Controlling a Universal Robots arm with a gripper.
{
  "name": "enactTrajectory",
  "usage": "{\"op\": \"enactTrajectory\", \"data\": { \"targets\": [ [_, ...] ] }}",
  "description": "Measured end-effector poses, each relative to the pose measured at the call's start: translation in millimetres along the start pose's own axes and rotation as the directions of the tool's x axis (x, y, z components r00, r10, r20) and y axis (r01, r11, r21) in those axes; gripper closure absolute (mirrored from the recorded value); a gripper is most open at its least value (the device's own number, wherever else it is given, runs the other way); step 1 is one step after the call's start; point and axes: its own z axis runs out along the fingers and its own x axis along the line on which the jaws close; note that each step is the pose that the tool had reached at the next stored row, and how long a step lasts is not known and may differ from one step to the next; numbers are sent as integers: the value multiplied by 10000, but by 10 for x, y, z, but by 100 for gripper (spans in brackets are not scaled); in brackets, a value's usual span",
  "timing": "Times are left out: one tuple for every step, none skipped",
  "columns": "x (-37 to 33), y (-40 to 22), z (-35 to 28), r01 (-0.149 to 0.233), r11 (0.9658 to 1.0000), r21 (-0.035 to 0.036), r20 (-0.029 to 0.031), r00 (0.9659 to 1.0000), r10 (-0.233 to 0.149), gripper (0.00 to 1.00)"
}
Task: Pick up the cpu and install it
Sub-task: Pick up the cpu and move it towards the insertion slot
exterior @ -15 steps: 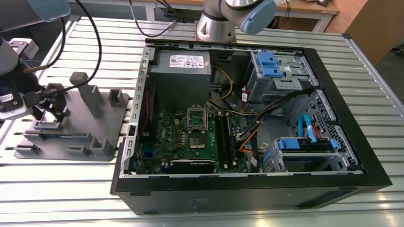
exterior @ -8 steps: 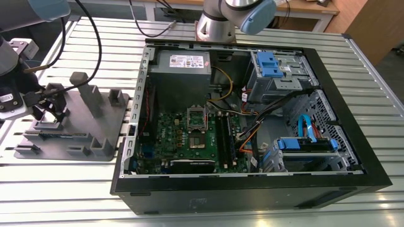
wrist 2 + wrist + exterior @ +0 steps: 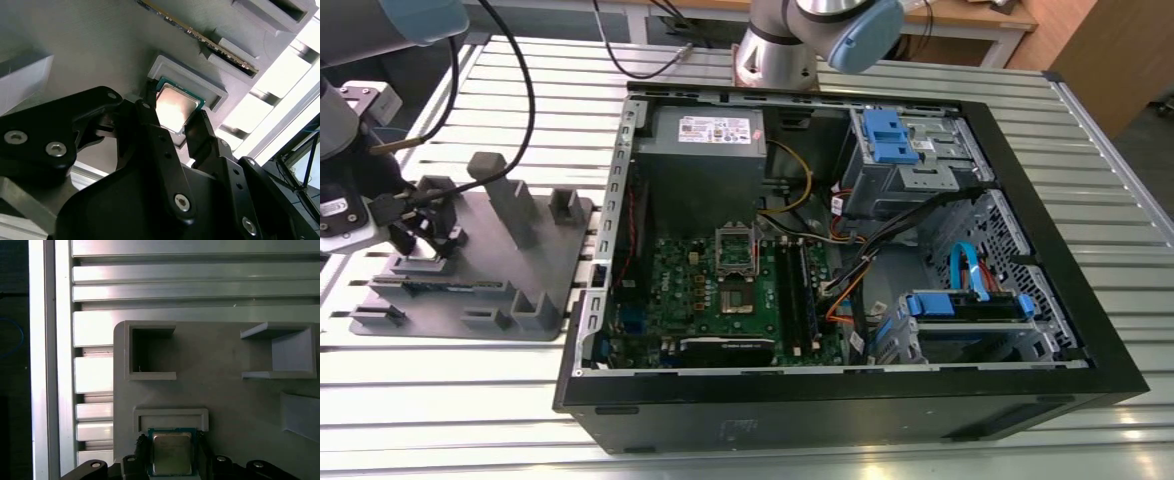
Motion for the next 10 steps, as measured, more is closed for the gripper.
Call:
{"op": "enactTrajectory", "data": {
  "targets": [
    [0, 0, 0, 0, 10000, 2, 0, 10000, 0, 53],
    [0, 0, 0, 0, 10000, 3, 0, 10000, 0, 53],
    [0, 0, 0, 0, 10000, 5, 0, 10000, 0, 53],
    [0, 0, 0, 0, 10000, 6, 1, 10000, 0, 53],
    [0, 0, 0, 1, 10000, 8, 1, 10000, -1, 53],
    [0, 0, 1, 1, 10000, 11, 2, 10000, -1, 52],
    [0, 0, 1, 1, 10000, 13, 2, 10000, -1, 52],
    [0, 0, 1, 1, 10000, 14, 1, 10000, -1, 52],
    [0, 0, 1, 1, 10000, 16, 2, 10000, -1, 45],
    [0, 0, 0, 1, 10000, 18, 1, 10000, -1, 45]
  ]
}}
